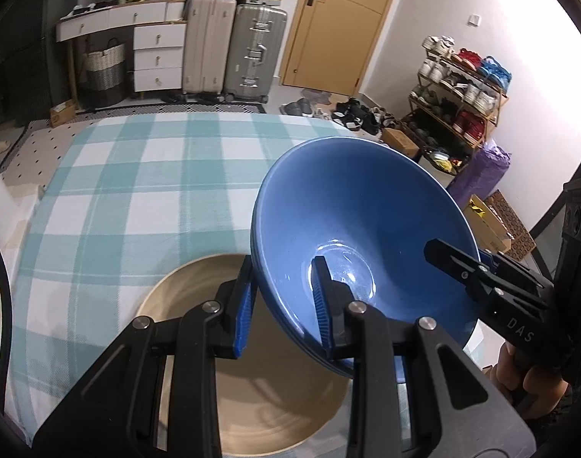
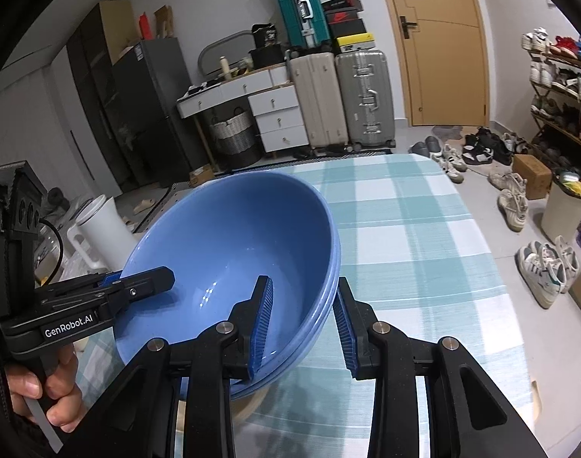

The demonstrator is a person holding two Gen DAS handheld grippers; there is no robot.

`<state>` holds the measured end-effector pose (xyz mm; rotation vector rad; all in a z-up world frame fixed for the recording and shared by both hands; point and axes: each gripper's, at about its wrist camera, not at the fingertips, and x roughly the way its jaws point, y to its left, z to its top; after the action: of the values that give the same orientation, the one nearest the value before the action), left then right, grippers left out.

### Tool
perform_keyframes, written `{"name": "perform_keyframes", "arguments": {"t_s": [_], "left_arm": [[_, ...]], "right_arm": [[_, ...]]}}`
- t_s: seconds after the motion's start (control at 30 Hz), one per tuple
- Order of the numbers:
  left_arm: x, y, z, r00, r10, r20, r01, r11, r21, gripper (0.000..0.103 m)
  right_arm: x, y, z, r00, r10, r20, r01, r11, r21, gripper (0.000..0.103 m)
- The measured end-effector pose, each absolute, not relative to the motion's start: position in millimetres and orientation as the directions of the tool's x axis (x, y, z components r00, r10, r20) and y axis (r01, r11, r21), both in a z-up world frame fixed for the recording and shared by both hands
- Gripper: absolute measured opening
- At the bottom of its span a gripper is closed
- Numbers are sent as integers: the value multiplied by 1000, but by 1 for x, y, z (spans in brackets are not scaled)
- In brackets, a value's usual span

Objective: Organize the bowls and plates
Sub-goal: 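Carry the bowl stack with both tools and lower it onto the cream plates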

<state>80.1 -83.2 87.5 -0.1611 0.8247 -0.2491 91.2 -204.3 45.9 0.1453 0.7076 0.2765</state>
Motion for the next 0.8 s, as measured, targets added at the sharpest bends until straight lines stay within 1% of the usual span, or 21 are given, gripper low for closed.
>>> {"name": "perform_keyframes", "arguments": {"t_s": [0.5, 0.8], "left_arm": [[56, -20, 71, 649, -214, -730, 43, 968, -246, 25], [58, -2, 57, 635, -191, -748, 9, 971, -241, 25]], "right_arm": [[102, -142, 28, 661, 355, -661, -287, 933, 215, 33], [110, -123, 13, 626, 372, -686, -304, 926, 224, 33]]}}
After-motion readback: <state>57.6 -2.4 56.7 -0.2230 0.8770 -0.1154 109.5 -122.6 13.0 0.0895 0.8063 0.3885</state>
